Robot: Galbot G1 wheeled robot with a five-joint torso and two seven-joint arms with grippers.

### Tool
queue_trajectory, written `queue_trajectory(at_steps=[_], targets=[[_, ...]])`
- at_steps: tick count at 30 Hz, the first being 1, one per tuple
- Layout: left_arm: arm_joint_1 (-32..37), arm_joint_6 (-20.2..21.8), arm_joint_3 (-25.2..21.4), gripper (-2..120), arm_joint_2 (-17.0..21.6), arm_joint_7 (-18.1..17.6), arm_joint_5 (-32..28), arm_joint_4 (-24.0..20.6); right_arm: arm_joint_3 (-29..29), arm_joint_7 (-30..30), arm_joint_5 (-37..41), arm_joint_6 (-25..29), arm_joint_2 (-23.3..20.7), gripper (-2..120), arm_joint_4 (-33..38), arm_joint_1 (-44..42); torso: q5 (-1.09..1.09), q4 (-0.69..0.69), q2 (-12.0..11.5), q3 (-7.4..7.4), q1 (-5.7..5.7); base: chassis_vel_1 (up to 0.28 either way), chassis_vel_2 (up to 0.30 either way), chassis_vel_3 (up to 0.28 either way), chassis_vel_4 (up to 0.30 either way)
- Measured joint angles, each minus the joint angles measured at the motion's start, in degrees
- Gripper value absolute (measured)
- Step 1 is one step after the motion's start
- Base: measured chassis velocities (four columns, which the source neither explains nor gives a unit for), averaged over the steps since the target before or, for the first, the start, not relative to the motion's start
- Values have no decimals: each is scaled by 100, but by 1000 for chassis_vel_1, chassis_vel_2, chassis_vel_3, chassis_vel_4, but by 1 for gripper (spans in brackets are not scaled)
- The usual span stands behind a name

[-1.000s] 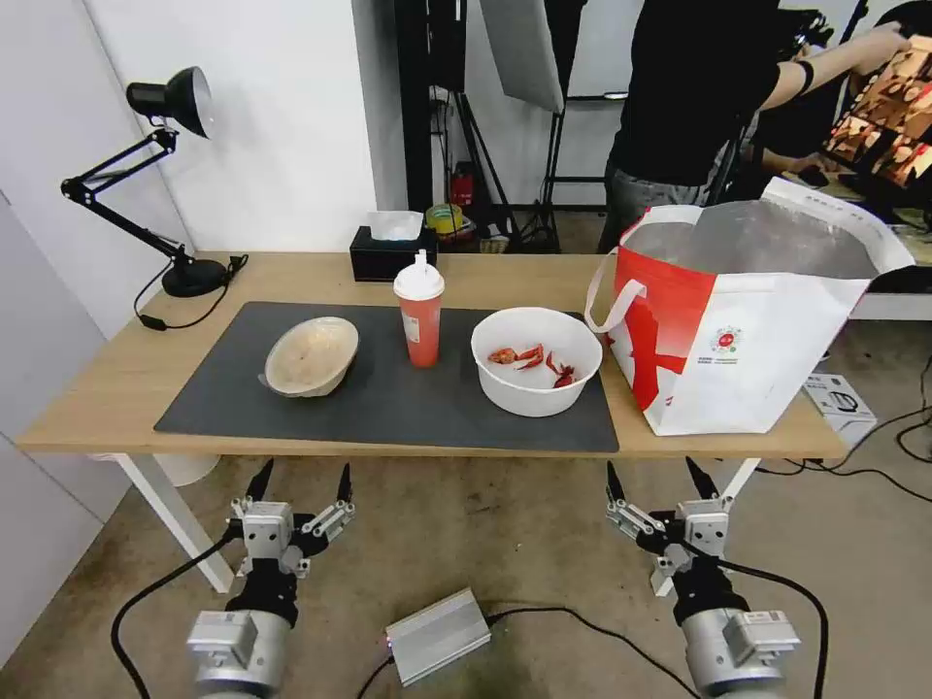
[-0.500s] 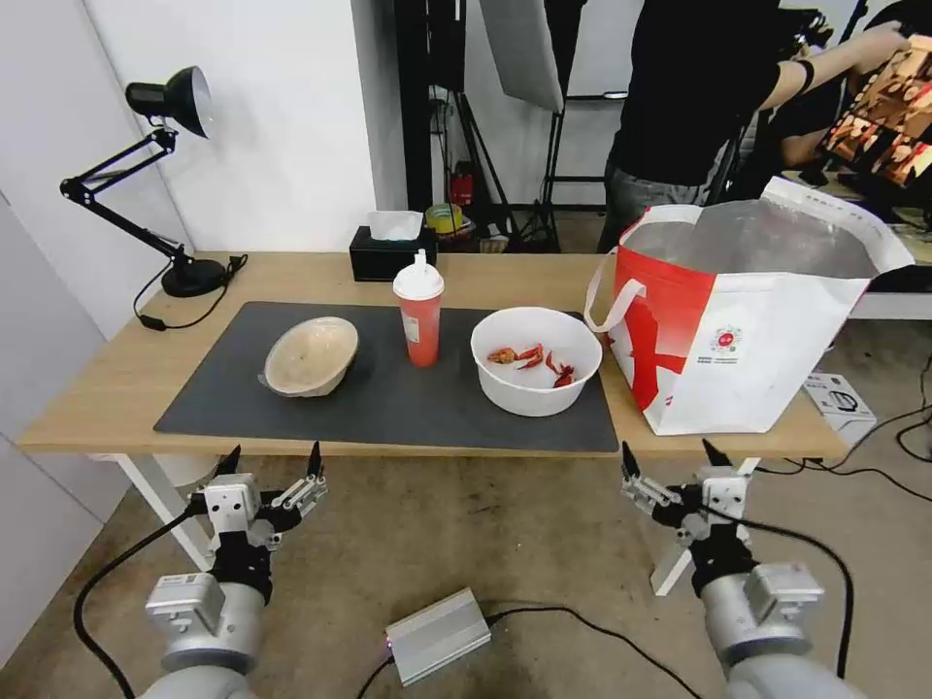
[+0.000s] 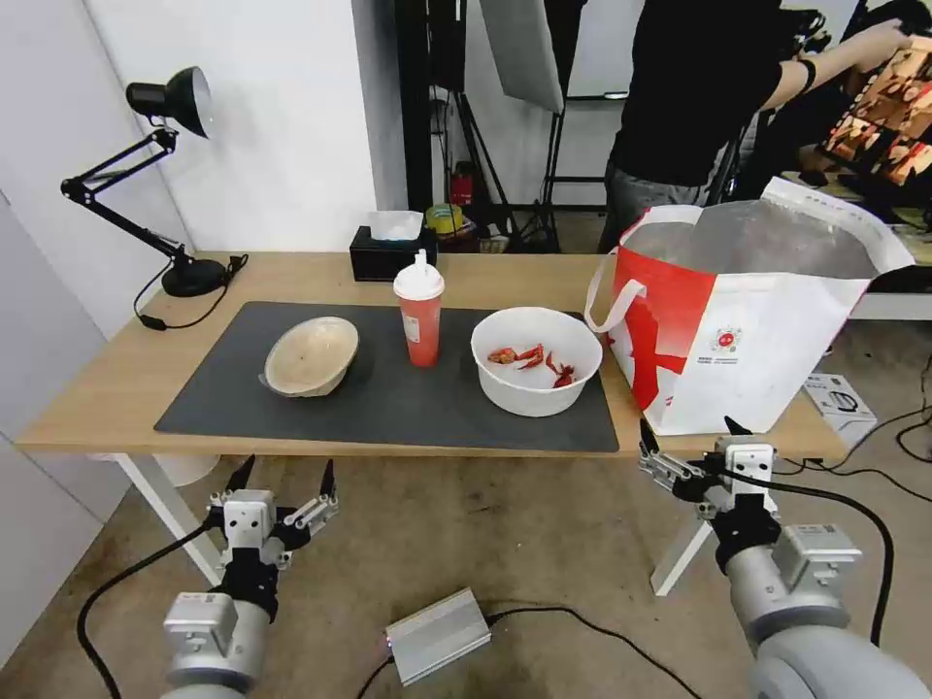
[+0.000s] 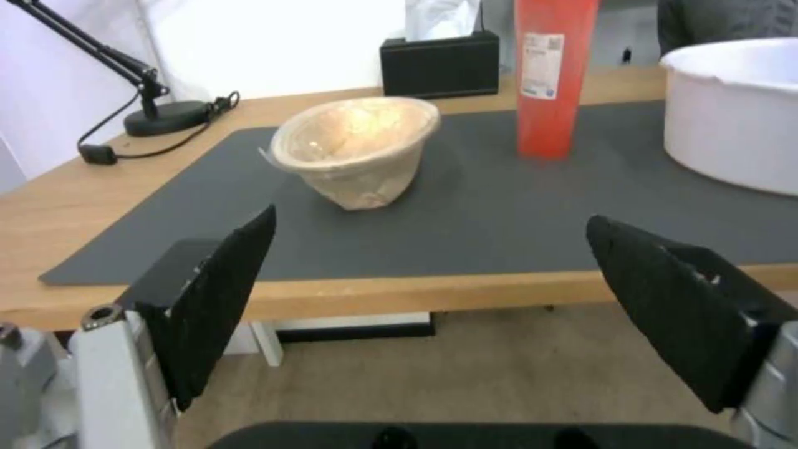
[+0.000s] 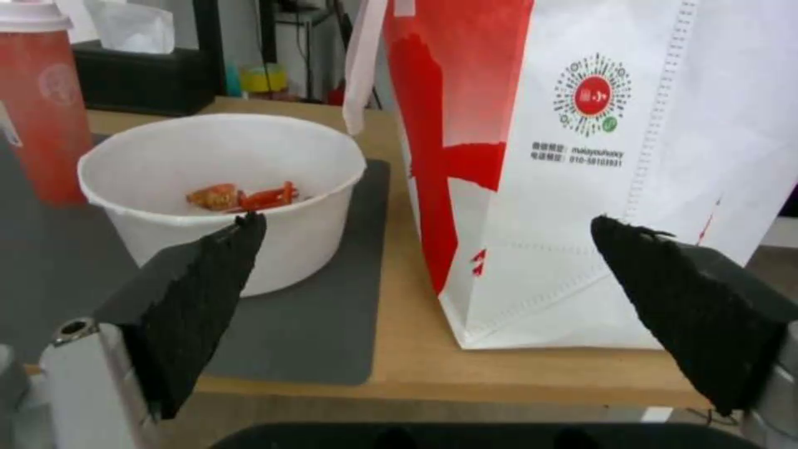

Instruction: Pick up the trash from the table and place it into the takeout bag.

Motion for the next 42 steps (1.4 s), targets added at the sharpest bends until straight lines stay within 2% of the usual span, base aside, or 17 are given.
queue_trajectory(at_steps=[13, 19, 22, 26, 27, 30, 31, 35, 40, 42], targets=[[92, -163, 9, 100, -72, -13, 101, 95, -55, -8, 198, 206, -290, 100, 26, 130, 0, 0, 0, 0, 0, 0, 0, 0, 0], [80, -189, -19, 100, -107, -23, 99, 104, -158, -325, 652, 709, -656, 100, -34, 364, 0, 0, 0, 0, 0, 0, 0, 0, 0], [76, -194, -26, 100, -113, -25, 99, 104, -172, -410, 774, 789, -748, 100, -50, 442, 0, -1, 0, 0, 0, 0, 0, 0, 0], [65, -197, -58, 100, -147, -32, 97, 84, -236, -708, 1694, 922, -1332, 100, -110, 973, 1, 0, 0, 0, 0, 0, 0, 0, 0], [65, -197, -58, 100, -147, -32, 97, 84, -236, -708, 1694, 922, -1332, 100, -110, 973, 1, 0, 0, 0, 0, 0, 0, 0, 0], [60, -197, -76, 100, -193, -35, 102, 77, -297, -942, 2287, 1058, -1839, 100, -268, 1386, 1, 0, -1, 0, 0, 0, 0, 0, 0], [60, -197, -76, 100, -193, -35, 102, 77, -297, -942, 2287, 1058, -1839, 100, -268, 1386, 1, 0, -1, 0, 0, 0, 0, 0, 0], [59, -197, -85, 100, -284, -36, 151, 63, -598, -1212, 2912, 1294, -2572, 100, -555, 2011, 1, 0, 0, 0, 0, 0, 0, 0, 0], [89, -197, -100, 100, -355, -37, 191, 36, -847, -1224, 3284, 1185, -2965, 100, -737, 2539, 1, 0, 0, 0, 0, 0, 0, 0, 0], [111, -200, -124, 100, -392, -37, 209, 26, -964, -1253, 3651, 902, -3229, 100, -842, 2943, 1, 0, -1, 0, 0, 0, 0, 0, 0]])
